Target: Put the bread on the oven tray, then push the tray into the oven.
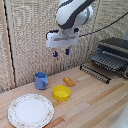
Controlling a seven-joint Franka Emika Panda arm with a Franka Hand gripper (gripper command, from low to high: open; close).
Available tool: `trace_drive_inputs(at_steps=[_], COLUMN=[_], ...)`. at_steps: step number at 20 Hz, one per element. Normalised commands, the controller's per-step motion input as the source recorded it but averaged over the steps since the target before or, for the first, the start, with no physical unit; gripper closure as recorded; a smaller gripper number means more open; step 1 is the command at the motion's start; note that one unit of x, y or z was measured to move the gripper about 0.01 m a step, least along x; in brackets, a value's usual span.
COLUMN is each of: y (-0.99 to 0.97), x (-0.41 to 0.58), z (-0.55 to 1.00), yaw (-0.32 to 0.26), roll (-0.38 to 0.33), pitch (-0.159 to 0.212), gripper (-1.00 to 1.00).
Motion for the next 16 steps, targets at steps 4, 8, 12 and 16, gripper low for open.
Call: trace_drive_inputs(at_steps=[4,8,12,16], y=[-0.47,-0.46,-0.40,-0.23], x=[0.238,0.239,0.193,0.211], z=[-0.20,-0.33,-0.32,-0.44], yaw=[-0.122,-0.076,-0.043,0.000], roll=[0.004,0.005,0.005,-0.004], pitch=[0.002,0.006,0.013,0.066], gripper=[-1.00,-1.00,-1.00,-1.00])
